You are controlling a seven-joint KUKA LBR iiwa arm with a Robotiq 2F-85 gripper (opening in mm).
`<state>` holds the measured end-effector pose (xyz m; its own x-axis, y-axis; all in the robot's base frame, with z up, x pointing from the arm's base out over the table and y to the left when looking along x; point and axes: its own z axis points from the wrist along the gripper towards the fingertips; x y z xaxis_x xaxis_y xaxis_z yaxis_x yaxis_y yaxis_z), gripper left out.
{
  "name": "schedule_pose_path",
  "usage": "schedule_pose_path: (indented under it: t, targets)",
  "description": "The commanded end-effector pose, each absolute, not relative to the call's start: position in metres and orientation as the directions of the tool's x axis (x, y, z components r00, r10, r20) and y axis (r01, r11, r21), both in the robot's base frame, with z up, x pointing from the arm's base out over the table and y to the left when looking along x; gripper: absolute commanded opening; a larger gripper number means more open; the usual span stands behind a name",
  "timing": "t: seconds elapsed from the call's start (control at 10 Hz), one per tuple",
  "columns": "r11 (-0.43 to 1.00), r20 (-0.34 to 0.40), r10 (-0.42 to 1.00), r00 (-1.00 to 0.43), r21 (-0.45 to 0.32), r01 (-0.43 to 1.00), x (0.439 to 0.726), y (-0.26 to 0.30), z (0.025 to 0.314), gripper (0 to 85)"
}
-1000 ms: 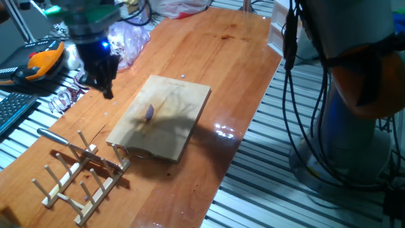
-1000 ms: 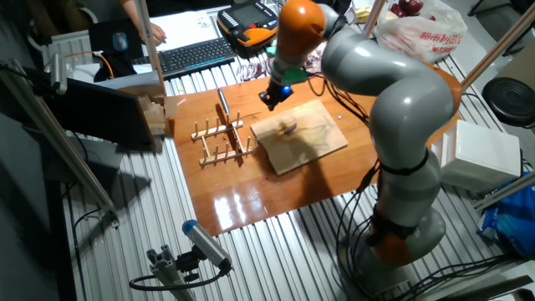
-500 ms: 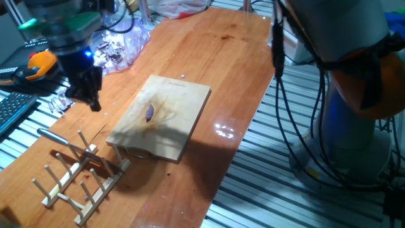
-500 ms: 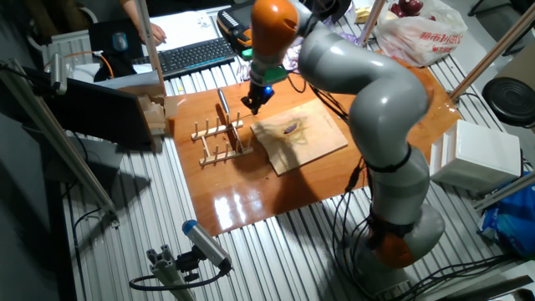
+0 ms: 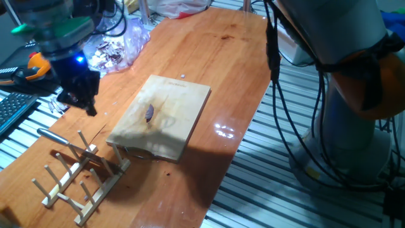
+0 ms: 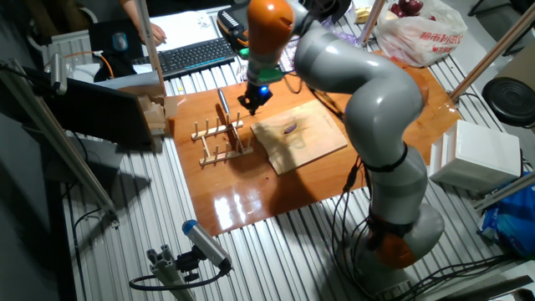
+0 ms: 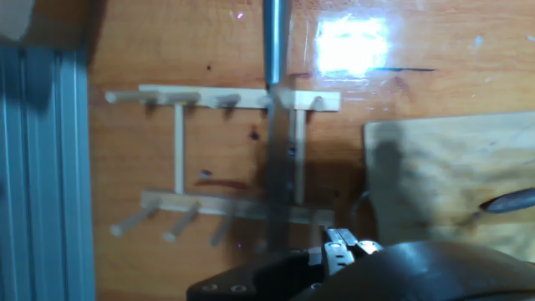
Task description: Chop the onions
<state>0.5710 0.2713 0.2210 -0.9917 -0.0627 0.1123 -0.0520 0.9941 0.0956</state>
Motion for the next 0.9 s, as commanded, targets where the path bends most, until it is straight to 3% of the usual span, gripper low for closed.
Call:
schedule_pose_path:
  t: [0.0,0.1,0.3,0.4,0.7,0.8]
  targets:
    - [0.960,0.100,0.256,-0.961,0.090,0.265,0.572,0.294,0.218,0.0]
    - [0.955,0.084,0.278,-0.957,0.080,0.285,0.575,0.300,0.213,17.0]
    - [0.948,0.026,0.317,-0.948,0.022,0.317,0.580,0.312,0.199,17.0]
    - [0.943,0.017,0.332,-0.943,0.013,0.332,0.583,0.315,0.193,34.0]
    - [0.936,-0.080,0.341,-0.937,-0.064,0.346,0.598,0.322,0.167,34.0]
    - [0.936,-0.082,0.341,-0.936,-0.058,0.346,0.602,0.322,0.162,34.0]
